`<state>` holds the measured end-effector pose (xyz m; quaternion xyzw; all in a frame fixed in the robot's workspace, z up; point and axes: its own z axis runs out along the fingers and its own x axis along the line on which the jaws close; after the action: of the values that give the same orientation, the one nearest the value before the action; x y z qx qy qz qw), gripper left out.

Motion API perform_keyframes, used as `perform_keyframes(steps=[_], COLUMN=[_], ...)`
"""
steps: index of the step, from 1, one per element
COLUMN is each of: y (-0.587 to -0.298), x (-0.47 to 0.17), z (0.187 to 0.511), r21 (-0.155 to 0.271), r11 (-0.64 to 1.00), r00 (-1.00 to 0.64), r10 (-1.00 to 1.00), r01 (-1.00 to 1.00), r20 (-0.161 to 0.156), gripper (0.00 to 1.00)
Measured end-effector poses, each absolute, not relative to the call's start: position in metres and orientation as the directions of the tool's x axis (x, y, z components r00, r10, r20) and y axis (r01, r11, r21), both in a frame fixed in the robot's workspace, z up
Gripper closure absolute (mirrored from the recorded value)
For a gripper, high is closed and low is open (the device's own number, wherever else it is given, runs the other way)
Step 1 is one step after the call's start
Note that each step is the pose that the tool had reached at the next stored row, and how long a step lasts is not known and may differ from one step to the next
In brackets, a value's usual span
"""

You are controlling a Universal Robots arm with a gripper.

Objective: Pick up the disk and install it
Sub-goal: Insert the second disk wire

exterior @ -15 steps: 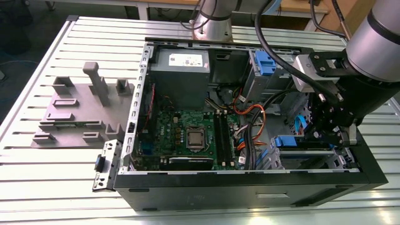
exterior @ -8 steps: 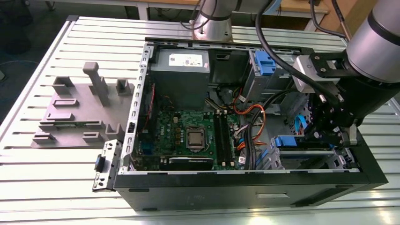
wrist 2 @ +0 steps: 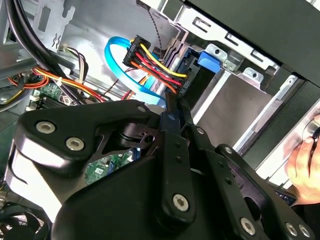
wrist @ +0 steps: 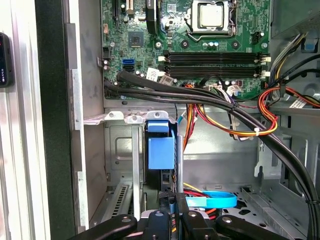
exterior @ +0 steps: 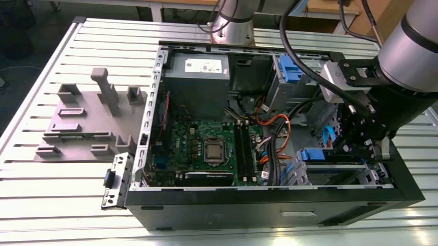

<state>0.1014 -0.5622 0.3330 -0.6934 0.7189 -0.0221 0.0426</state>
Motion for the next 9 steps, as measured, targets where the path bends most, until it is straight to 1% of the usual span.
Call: perform_keyframes(steps=[9], y=[-0.5622], x=[0.1015], z=[0.3298], r21=[-0.091], r11=[0.037], r00=[-0.035], r10=[-0.999], r01=[-0.995], r20=[-0.031], gripper=[0.84])
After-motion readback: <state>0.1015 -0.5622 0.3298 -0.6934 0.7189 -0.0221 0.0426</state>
